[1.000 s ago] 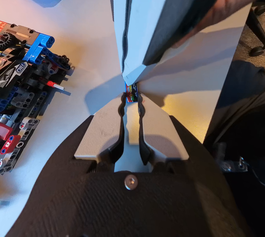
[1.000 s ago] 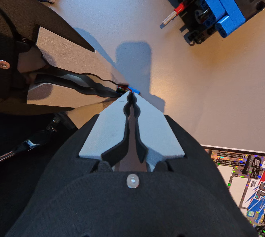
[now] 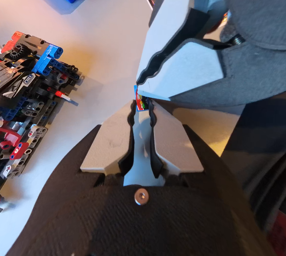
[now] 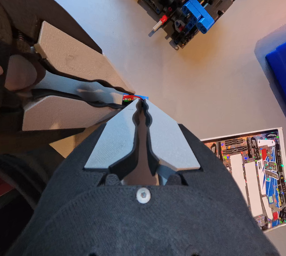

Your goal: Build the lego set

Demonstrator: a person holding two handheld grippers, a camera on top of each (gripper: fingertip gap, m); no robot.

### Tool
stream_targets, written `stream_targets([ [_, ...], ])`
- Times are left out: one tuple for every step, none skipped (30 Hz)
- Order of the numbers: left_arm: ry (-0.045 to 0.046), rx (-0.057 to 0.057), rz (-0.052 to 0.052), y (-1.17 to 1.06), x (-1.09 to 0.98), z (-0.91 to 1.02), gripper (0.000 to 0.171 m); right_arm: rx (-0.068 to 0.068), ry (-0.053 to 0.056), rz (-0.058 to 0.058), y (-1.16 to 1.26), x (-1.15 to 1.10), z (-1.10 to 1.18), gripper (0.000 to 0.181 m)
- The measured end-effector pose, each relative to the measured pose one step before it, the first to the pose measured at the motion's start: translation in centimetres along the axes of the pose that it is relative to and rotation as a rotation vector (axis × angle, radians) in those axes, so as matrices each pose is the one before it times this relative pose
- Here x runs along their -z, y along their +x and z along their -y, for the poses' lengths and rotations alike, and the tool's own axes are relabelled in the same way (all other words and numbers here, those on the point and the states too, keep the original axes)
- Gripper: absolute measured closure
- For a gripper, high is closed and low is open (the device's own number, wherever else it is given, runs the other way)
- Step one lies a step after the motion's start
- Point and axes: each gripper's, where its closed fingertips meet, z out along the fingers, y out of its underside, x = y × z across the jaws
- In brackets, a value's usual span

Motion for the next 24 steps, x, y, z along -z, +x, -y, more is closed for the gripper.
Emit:
stream_targets([
  [0.00107, 0.0042, -0.0031, 0.002, -0.007, 0.009, 0.158, 0.0046, 0.0132, -0.0026, 0.003, -0.004, 0.003, 0.181],
  [-0.00082, 0.0073, -0.0059, -0.016, 0.002, -0.02, 0.158, 0.0078, 0.0134, 0.0007, -0.005, -0.029, 0.019, 0.181],
  [-0.00102, 0.0086, -0.0054, -0.013, -0.013, -0.019, 0.158, 0.0079, 0.0119, 0.0023, -0.009, -0.035, 0.017, 0.181],
  [0.00003, 0.0058, -0.0039, -0.021, -0.005, 0.005, 0.158, -0.0004, 0.0082, 0.0035, -0.001, -0.007, 0.002, 0.181],
  [0.0003, 0.0022, 0.0001, -0.023, -0.003, 0.01, 0.158, -0.0036, 0.0058, 0.0047, -0.001, 0.014, 0.001, 0.181],
  [-0.00025, -0.0008, 0.0019, 0.004, -0.008, 0.0, 0.158, 0.0046, 0.0058, -0.0006, 0.015, -0.005, 0.014, 0.181],
  [0.00015, -0.0003, 0.0018, -0.006, -0.022, 0.013, 0.158, 0.0082, 0.0026, -0.0105, 0.034, -0.014, 0.008, 0.181],
  [0.0014, 0.0003, 0.0003, -0.004, 0.007, 0.017, 0.158, -0.0041, -0.0001, -0.0054, -0.001, -0.003, -0.012, 0.181],
  [-0.00081, 0.0009, -0.0003, -0.003, -0.012, -0.011, 0.158, -0.0055, 0.0015, -0.0029, 0.0, -0.001, 0.011, 0.181],
  [-0.00126, 0.0019, -0.0003, 0.024, -0.006, -0.002, 0.158, -0.0061, 0.0014, -0.0023, -0.008, 0.004, 0.003, 0.181],
  [0.00037, 0.0, 0.0008, 0.01, 0.004, 0.004, 0.158, -0.0026, 0.0006, -0.0015, -0.007, 0.01, -0.006, 0.181],
  [0.00051, -0.0002, -0.0005, 0.025, 0.01, 0.013, 0.158, -0.0014, -0.0009, -0.0007, -0.009, 0.028, -0.02, 0.181],
  [-0.00145, 0.0004, -0.0004, 0.017, -0.001, -0.022, 0.158, -0.0034, 0.001, 0.001, -0.043, -0.006, -0.033, 0.181],
  [0.00052, 0.0004, 0.0006, -0.006, -0.004, 0.007, 0.158, 0.0004, 0.0068, 0.0019, -0.054, 0.001, 0.0, 0.18],
  [-0.00031, 0.0, 0.0004, 0.008, 0.003, -0.002, 0.158, -0.0003, 0.0104, -0.0026, -0.001, 0.002, 0.007, 0.179],
  [0.0004, -0.0004, 0.0005, 0.004, -0.002, 0.008, 0.158, -0.0034, 0.0068, -0.0039, 0.009, -0.002, 0.004, 0.178],
  [0.00048, -0.0004, 0.0008, 0.0, -0.002, 0.009, 0.158, -0.0043, 0.0013, -0.0058, 0.038, 0.016, -0.006, 0.177],
  [-0.00257, 0.0037, -0.0021, 0.007, 0.009, -0.039, 0.158, -0.0044, -0.0081, -0.0307, 0.483, 0.016, -0.089, 0.163],
  [0.00037, 0.0053, -0.0022, -0.004, -0.001, 0.001, 0.158, 0.0125, -0.0031, -0.0482, 0.823, 0.119, 0.006, 0.15],
  [-0.0001, -0.0029, 0.0024, 0.004, -0.002, 0.0, 0.158, 0.0006, -0.0052, -0.031, 0.594, 0.073, -0.078, 0.148],
  [0.00044, -0.004, 0.0037, 0.018, 0.015, 0.012, 0.158, -0.0039, -0.001, 0.0201, -0.262, 0.017, -0.041, 0.157],
  [-0.00076, -0.0017, 0.002, 0.037, 0.0, -0.001, 0.158, -0.0022, 0.0035, 0.0117, -0.189, -0.009, 0.006, 0.159],
  [-0.0003, -0.0023, 0.0021, -0.003, -0.001, -0.005, 0.159, 0.0189, 0.0055, -0.0183, 0.24, 0.006, 0.034, 0.155],
  [0.0013, -0.0009, 0.0018, -0.011, 0.015, 0.014, 0.158, 0.0124, -0.0259, -0.0493, 0.867, -0.094, -0.44, 0.159],
])
